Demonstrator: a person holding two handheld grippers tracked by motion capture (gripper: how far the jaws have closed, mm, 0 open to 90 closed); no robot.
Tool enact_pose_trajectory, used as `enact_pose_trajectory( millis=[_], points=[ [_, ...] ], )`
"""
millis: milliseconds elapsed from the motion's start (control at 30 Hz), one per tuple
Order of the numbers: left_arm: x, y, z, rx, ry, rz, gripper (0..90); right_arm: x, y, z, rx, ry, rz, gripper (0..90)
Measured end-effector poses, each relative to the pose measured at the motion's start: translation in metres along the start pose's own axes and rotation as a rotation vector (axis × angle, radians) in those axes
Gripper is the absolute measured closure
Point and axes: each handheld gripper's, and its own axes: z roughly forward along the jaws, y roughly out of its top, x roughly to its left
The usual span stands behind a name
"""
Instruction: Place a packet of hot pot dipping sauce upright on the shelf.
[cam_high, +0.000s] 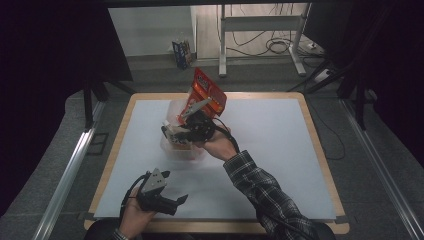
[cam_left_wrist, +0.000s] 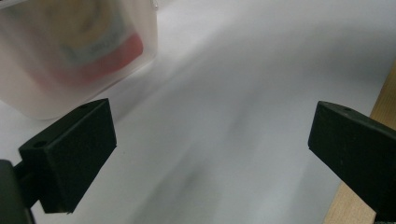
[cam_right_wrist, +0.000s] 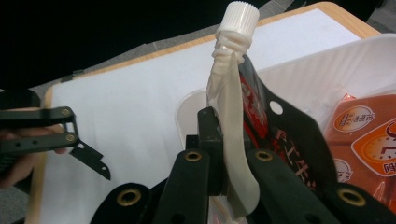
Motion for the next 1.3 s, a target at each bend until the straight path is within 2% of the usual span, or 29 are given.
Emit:
enact_pose_trajectory(
  millis=[200,400,733,1100,1300],
  points=[
    [-0.0008,-0.0001,0.0009,0.002,0.0,0.002,1.0,-0.002,-0.0062,0.0075,0.004,-0.004,0.001,88.0],
    [-0.0013,-0.0003,0.0014,0.006,-0.001,0.003,1.0,-0.0041,-0.0084,0.0077,-0.012,0.0,0.008,87.7],
    [-0.0024,-0.0004,0.003,0.015,-0.005,0.009,1.0,-0.0061,-0.0101,0.0081,0.002,-0.02,-0.006,85.2],
    [-0.0028,-0.0006,0.0036,0.022,-0.004,0.015,1.0,-0.0005,-0.0094,0.008,0.036,-0.078,-0.061,69.8],
    [-0.0028,-0.0007,0.0042,0.027,-0.008,0.015,0.9,0.0011,-0.009,0.004,0.042,-0.088,-0.068,54.9]
  ],
)
